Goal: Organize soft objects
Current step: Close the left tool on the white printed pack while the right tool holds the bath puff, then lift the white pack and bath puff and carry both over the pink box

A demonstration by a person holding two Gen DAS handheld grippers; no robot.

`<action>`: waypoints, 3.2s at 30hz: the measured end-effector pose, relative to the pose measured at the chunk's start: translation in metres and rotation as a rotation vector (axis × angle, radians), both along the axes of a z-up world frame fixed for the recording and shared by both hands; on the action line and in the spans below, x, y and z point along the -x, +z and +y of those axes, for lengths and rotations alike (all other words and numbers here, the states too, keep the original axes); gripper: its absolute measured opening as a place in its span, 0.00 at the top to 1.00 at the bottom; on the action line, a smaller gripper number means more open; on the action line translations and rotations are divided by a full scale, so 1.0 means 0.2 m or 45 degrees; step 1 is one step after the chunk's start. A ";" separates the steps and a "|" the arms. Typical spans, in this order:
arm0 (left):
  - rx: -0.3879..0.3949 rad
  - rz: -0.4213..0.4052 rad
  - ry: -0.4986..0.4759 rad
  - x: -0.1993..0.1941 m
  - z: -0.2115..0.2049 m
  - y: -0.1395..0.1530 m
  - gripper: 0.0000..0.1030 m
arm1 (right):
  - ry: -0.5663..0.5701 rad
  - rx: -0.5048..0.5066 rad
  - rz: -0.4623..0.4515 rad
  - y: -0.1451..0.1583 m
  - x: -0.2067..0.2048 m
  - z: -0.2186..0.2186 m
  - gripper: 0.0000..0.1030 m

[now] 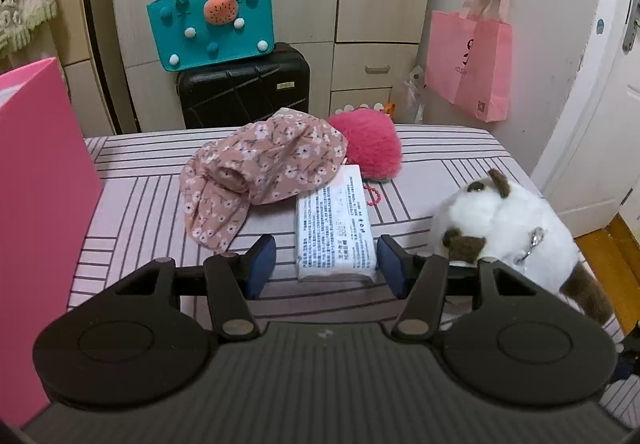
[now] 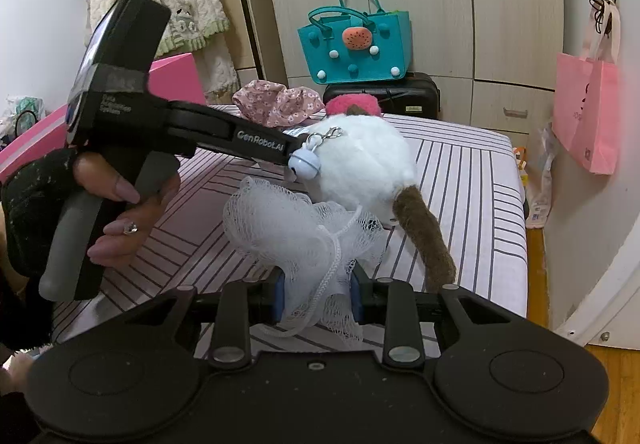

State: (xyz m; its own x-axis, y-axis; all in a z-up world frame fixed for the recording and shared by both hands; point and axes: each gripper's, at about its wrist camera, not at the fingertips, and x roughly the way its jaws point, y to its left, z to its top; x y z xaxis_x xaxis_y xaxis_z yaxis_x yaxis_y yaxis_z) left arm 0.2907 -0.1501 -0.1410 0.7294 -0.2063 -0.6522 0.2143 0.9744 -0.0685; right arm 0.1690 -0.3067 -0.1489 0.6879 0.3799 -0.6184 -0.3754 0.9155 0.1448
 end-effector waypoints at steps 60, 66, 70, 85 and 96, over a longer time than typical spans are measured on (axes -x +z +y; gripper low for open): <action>0.083 -0.041 -0.112 0.66 0.23 0.25 0.63 | -0.127 -0.002 -0.027 0.17 0.22 0.09 0.69; 0.086 -0.054 -0.149 0.76 0.30 0.34 0.63 | -0.039 -0.007 0.004 0.29 0.25 0.11 0.69; 0.064 -0.035 -0.185 0.82 0.35 0.40 0.63 | 0.005 0.020 -0.025 0.43 0.29 0.12 0.69; 0.083 -0.063 -0.183 0.97 0.67 0.61 0.63 | 0.290 0.015 -0.006 0.71 0.26 0.41 0.68; -0.010 -0.081 -0.182 0.97 1.05 0.77 0.63 | 0.475 0.135 -0.100 0.99 0.19 0.83 0.68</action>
